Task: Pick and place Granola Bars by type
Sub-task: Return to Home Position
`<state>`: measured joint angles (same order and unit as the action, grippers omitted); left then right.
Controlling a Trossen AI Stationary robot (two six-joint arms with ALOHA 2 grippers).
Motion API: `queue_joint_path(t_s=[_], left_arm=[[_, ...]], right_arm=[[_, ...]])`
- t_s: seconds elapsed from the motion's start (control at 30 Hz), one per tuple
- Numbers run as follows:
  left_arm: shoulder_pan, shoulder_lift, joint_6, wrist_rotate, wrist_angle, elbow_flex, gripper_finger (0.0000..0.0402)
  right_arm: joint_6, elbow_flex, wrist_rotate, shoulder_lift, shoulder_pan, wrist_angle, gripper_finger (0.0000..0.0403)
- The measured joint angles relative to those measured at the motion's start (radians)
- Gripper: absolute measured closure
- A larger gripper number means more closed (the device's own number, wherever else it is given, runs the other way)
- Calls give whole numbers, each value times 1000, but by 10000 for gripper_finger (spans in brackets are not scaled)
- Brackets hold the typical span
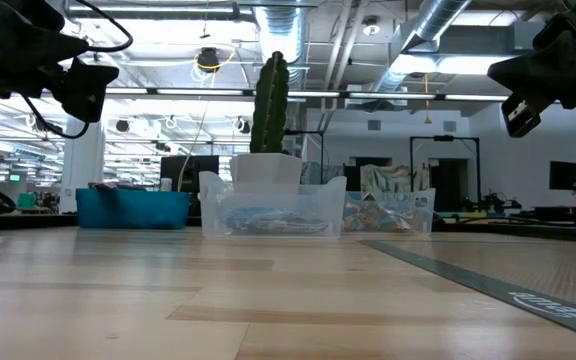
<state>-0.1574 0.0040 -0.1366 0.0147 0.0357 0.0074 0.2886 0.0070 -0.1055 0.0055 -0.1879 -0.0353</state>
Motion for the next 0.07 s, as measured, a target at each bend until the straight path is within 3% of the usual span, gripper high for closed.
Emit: queue_joint_path(t_s=[0.07], left_arm=[[0,0,-3,0,0,0,195]], right_arm=[[0,0,0,0,0,0,403]])
